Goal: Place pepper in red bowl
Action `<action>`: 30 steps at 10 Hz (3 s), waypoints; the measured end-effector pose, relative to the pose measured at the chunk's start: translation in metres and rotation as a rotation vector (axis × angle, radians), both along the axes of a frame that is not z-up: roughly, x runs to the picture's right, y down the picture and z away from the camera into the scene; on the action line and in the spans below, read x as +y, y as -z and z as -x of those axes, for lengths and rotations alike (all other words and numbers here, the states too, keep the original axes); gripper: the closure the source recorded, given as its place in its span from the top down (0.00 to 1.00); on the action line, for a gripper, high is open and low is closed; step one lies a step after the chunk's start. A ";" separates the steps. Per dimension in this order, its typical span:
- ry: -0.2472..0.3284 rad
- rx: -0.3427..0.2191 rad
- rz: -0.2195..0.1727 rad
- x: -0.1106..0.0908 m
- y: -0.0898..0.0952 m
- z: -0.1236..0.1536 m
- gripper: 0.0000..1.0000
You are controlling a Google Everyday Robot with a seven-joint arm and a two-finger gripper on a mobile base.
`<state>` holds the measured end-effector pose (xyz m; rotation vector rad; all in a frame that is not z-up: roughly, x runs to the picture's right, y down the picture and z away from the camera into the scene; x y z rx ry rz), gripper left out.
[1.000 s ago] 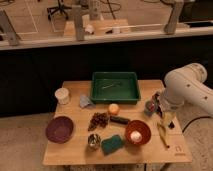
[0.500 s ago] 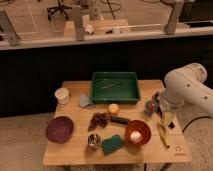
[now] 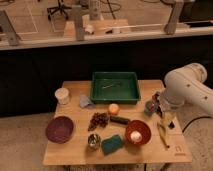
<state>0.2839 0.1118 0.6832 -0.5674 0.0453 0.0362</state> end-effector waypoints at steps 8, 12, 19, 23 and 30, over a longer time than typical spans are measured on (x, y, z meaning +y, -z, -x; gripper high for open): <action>-0.037 -0.014 -0.002 0.000 -0.005 -0.004 0.80; -0.146 -0.104 -0.026 0.003 -0.028 -0.016 0.80; -0.267 -0.199 -0.062 0.025 -0.105 -0.028 0.80; -0.315 -0.226 -0.064 0.014 -0.128 -0.024 0.80; -0.405 -0.280 -0.061 0.009 -0.133 -0.007 0.36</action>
